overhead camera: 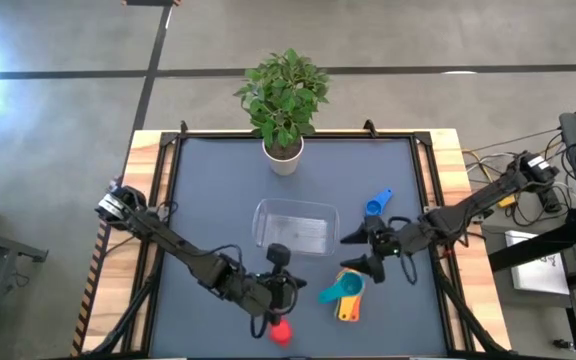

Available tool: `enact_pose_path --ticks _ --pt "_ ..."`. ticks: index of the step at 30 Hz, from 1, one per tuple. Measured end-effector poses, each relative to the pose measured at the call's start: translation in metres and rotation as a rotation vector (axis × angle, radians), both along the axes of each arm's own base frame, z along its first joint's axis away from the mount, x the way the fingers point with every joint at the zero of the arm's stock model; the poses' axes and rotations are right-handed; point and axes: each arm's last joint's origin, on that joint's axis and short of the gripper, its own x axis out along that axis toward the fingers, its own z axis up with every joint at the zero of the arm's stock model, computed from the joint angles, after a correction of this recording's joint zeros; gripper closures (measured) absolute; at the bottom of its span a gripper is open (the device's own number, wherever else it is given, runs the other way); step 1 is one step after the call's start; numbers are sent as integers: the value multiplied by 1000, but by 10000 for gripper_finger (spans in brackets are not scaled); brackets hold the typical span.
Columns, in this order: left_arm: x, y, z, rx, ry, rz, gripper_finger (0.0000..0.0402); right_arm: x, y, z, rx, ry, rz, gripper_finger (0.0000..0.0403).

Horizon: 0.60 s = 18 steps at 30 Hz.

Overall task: Nest measuring cups in basket
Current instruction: Stack the red measuring cup on top of the light blue measuring cup

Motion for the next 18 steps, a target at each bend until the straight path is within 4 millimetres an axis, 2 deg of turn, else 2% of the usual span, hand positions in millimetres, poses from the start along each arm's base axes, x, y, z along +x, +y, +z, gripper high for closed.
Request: enact_pose_path --ticks 4,10,14,18 --pt "-6 -8 -6 -97 107 -137 401 7 4 -18 -2 99 13 24" --pt "-21 -16 -19 -199 352 -368 390 18 13 -32 -36 153 96 24" --pt "-23 -16 -26 -207 430 -427 351 26 17 -30 -66 145 108 23" --pt "-21 -18 -33 -167 434 -465 285 32 20 -23 -73 127 115 23"
